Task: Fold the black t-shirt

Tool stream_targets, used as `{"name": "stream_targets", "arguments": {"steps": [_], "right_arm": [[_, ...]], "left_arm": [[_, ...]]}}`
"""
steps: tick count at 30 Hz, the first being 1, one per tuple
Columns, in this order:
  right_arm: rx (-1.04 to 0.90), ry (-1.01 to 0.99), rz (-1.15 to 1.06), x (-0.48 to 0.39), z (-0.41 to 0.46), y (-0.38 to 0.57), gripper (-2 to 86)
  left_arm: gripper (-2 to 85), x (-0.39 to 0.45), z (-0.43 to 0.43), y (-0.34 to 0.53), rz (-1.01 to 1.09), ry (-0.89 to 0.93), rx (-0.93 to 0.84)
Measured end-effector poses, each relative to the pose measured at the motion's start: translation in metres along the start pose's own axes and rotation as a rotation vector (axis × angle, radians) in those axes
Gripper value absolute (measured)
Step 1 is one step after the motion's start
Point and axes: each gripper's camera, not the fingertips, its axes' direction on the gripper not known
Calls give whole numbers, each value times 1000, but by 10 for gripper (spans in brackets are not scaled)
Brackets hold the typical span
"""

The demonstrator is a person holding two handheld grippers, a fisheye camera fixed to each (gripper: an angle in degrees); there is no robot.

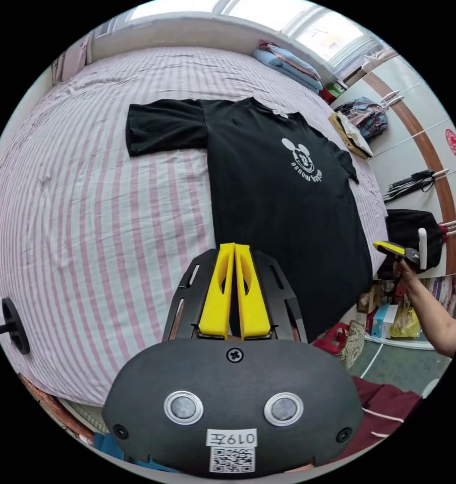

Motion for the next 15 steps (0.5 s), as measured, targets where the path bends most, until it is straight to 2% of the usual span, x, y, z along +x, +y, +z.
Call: {"name": "stream_targets", "arguments": {"steps": [3,6,8,10,15], "right_arm": [[33,69,47,0,-5,-1,18],[58,-21,117,24,-20,3,79],[46,-87,162,45,-24,6,94],[46,-232,233,75,-29,9,97],[19,-310,293,105,-40,7,71]], "left_arm": [[8,9,13,-24,8,-122,-29],[9,-7,2,-32,-57,24,8],[11,-20,4,-36,-80,113,-44],[11,-27,9,-39,-82,155,-87],[11,-41,15,-48,-129,267,-133]]}}
